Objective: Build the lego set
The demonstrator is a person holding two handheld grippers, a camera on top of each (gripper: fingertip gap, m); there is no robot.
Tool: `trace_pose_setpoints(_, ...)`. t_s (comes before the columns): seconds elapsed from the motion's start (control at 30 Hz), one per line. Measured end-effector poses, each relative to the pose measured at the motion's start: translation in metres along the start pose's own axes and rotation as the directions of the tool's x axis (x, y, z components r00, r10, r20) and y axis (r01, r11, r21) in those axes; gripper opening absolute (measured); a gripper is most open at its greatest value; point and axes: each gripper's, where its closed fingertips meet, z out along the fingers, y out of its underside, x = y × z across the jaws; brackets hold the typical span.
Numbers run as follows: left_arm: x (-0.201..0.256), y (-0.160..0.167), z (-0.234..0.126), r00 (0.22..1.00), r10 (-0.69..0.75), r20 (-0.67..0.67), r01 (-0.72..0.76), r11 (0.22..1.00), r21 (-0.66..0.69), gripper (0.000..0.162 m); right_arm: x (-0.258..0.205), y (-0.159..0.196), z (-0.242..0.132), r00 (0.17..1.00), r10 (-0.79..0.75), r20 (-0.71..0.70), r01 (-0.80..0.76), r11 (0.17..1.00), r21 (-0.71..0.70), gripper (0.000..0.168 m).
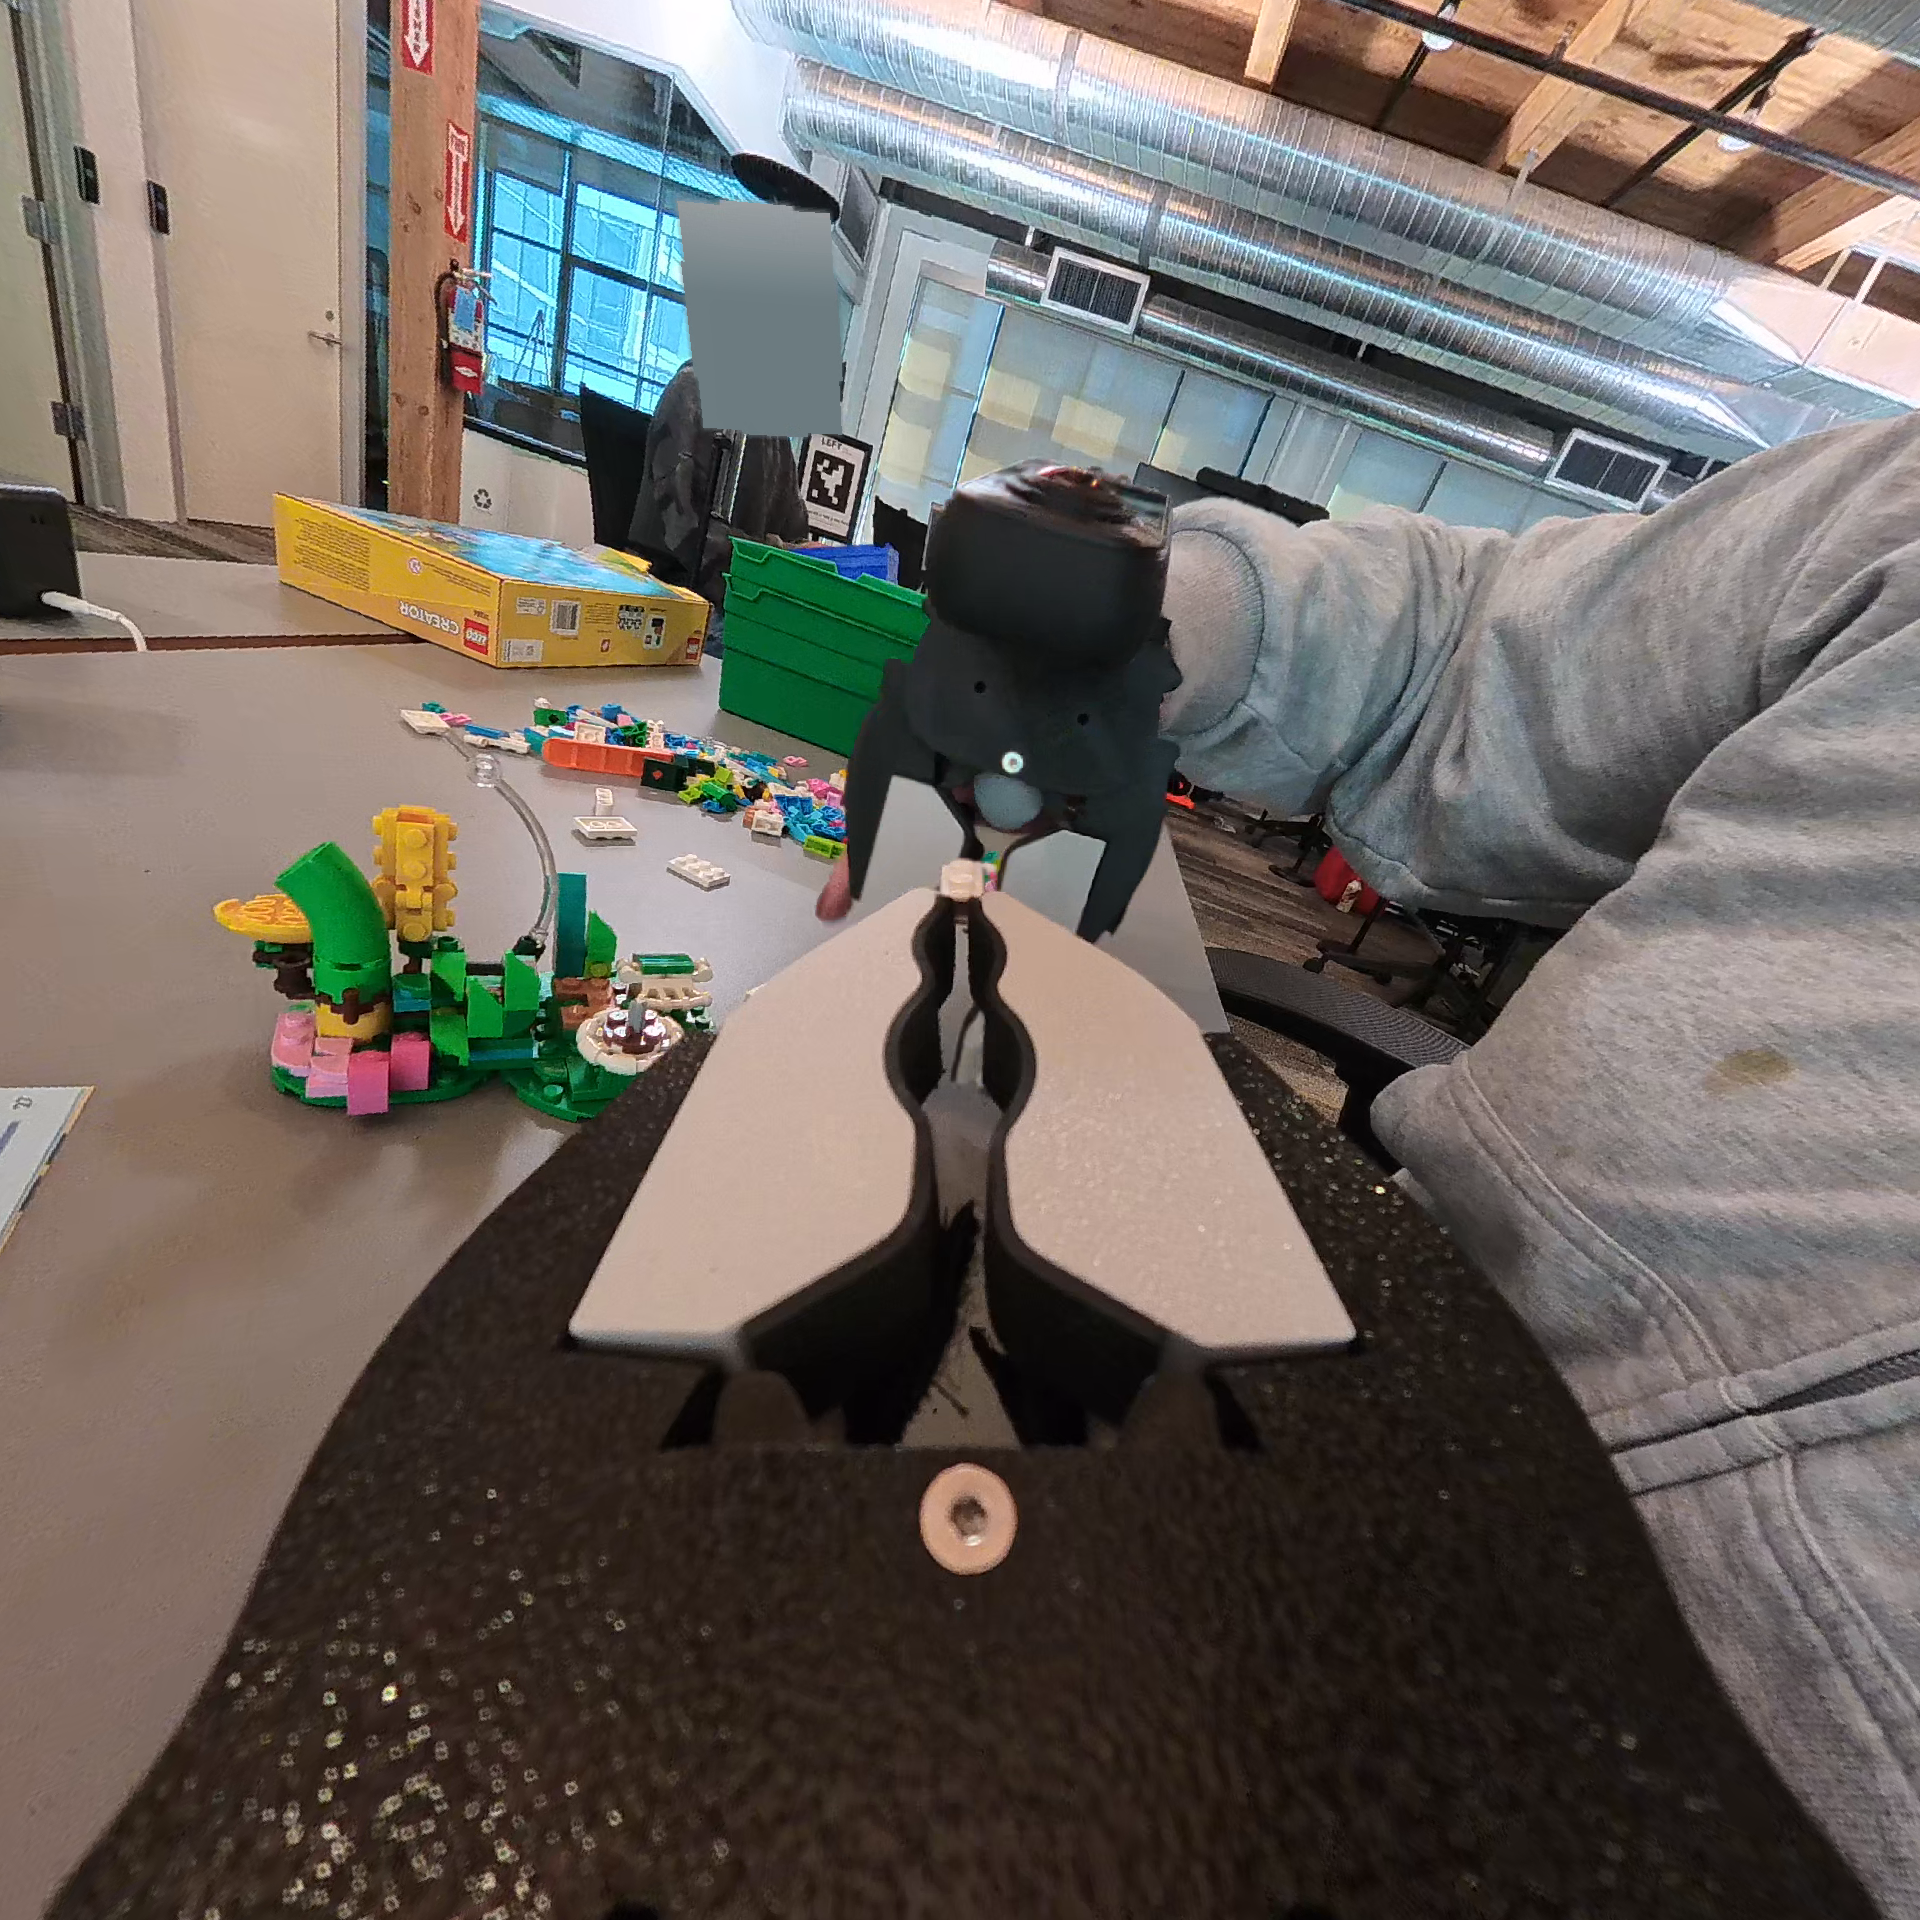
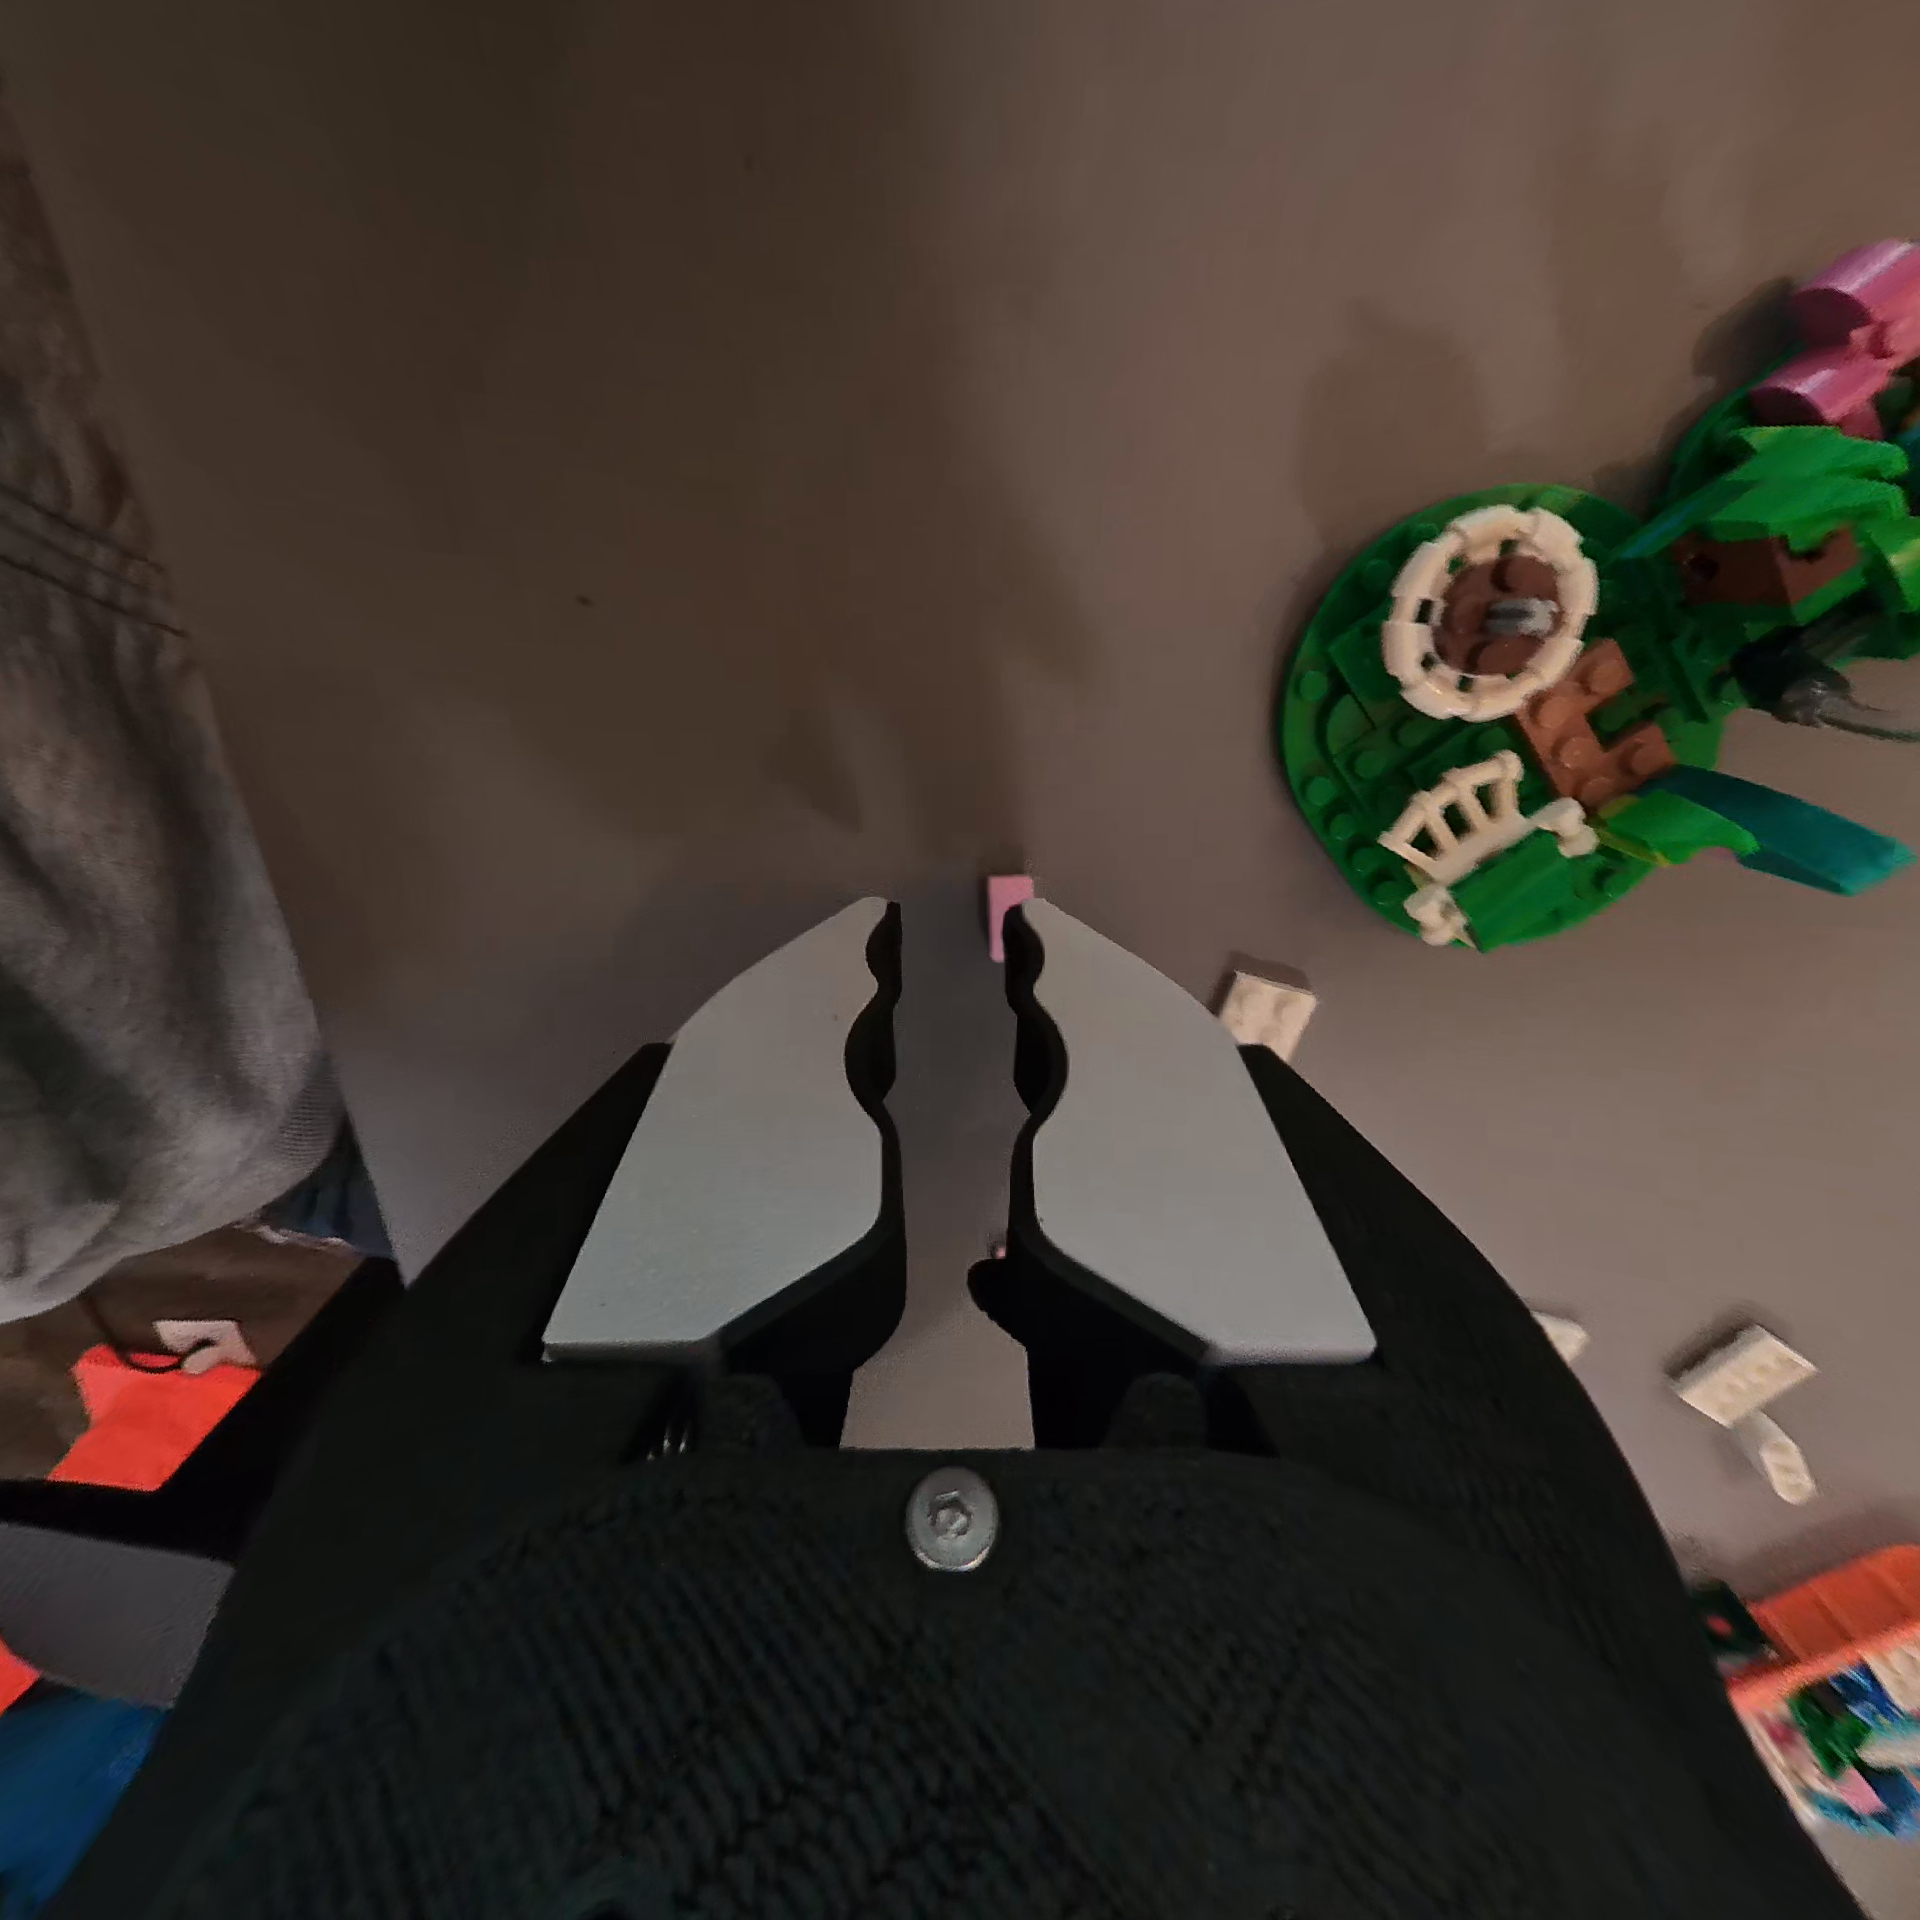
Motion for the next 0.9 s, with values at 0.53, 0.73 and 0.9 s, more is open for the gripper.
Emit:
trace_pose_setpoints(0.53, 0.000, 0.000, 0.000, 1.000, 0.002, -0.001, -0.002, 1.000, -0.004, 0.002, 0.001, 0.011, 0.006, 0.998, 0.051, 0.025, -0.050, 0.999, -0.016, 0.022)
trace_pose_setpoints(0.73, 0.000, 0.000, 0.000, 1.000, 0.002, -0.001, -0.002, 1.000, -0.004, 0.002, -0.011, -0.001, 0.008, 0.994, 0.066, 0.089, -0.070, 0.997, 0.044, 0.022)
trace_pose_setpoints(0.9, 0.001, 0.000, 0.000, 1.000, 0.002, -0.002, -0.002, 1.000, -0.004, 0.002, -0.011, -0.015, 0.003, 0.990, -0.138, 0.014, 0.135, 0.982, 0.133, 0.023)
